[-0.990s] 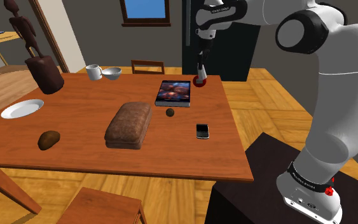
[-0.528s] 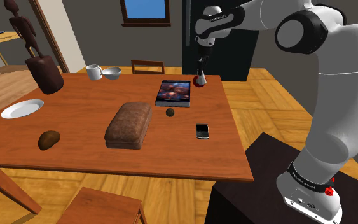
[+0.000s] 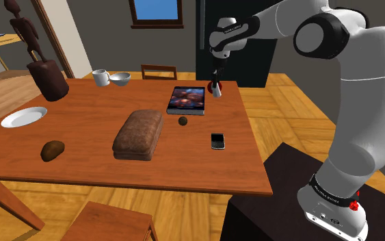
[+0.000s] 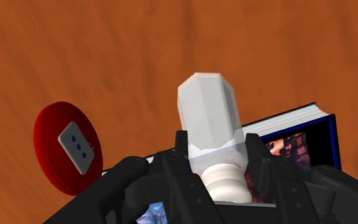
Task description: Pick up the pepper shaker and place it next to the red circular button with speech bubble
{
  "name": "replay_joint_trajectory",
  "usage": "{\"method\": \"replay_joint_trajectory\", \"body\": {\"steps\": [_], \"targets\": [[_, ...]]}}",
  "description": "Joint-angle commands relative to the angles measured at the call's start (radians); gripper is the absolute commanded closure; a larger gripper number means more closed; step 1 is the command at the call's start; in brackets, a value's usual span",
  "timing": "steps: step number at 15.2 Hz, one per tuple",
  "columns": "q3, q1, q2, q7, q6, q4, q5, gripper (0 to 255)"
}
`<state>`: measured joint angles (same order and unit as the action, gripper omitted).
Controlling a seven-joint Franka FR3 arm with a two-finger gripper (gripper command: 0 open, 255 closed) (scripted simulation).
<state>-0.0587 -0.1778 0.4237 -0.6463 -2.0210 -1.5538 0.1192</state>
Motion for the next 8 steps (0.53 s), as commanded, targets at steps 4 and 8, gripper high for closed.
{"method": "replay_joint_trajectory", "body": {"steps": [4, 8], "targets": [[0.001, -0.001, 0.023, -0.007, -0.058, -0.035, 0.004, 255], [0.003, -0.001, 0.043, -0.013, -0.105, -0.062, 0.008, 255]]}}
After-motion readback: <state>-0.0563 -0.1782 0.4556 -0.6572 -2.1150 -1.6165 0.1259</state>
